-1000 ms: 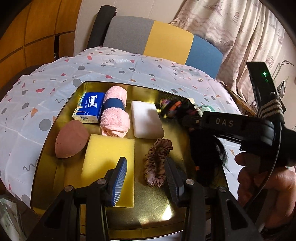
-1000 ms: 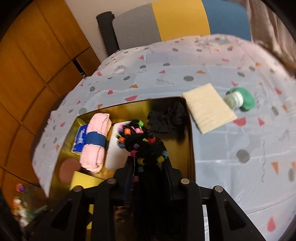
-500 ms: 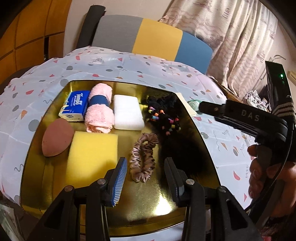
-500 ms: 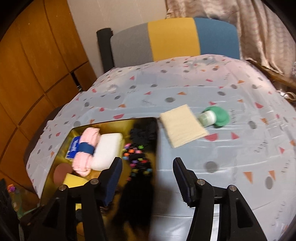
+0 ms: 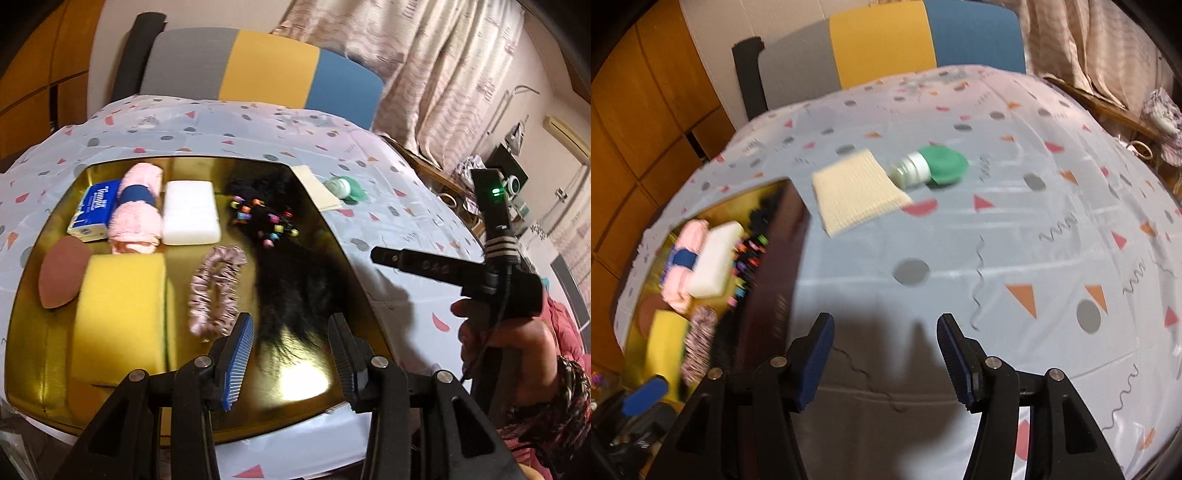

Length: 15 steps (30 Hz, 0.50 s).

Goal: Organize soft objects
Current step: 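Move the left gripper to the beige mesh cloth beside the green bottle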

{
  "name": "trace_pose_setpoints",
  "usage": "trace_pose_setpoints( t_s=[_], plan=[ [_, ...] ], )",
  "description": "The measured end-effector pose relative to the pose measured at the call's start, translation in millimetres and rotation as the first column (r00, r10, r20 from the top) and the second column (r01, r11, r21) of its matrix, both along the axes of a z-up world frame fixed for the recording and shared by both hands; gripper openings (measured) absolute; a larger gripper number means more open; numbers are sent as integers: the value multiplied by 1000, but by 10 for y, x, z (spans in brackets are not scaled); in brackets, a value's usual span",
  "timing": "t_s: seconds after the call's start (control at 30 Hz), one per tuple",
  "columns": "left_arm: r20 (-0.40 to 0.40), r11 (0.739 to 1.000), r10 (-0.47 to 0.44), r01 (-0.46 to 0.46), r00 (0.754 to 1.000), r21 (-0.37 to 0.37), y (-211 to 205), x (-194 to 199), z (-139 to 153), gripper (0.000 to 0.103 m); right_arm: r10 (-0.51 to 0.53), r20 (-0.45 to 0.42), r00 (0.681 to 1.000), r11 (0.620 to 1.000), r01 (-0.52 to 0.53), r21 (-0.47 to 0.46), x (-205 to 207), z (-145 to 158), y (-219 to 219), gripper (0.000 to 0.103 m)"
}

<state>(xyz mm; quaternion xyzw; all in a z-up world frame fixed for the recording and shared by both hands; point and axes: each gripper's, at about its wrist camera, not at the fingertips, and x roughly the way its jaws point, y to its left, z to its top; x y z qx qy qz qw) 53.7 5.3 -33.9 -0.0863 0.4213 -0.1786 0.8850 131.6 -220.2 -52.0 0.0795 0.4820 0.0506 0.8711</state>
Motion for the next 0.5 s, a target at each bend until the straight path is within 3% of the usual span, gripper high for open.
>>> trace_pose_setpoints(
  t_s=[0.23,0.5],
  plan=[
    [-36,999,-37,36,999,-41,-209,24,38,43,20,-13,1000,998,-21,-59,-13,-138,-203,59],
    [-53,998,-51,49,997,-38,-590,298,246,45,82,41,996,991,-77,-114,260,-17,-523,67]
  ],
)
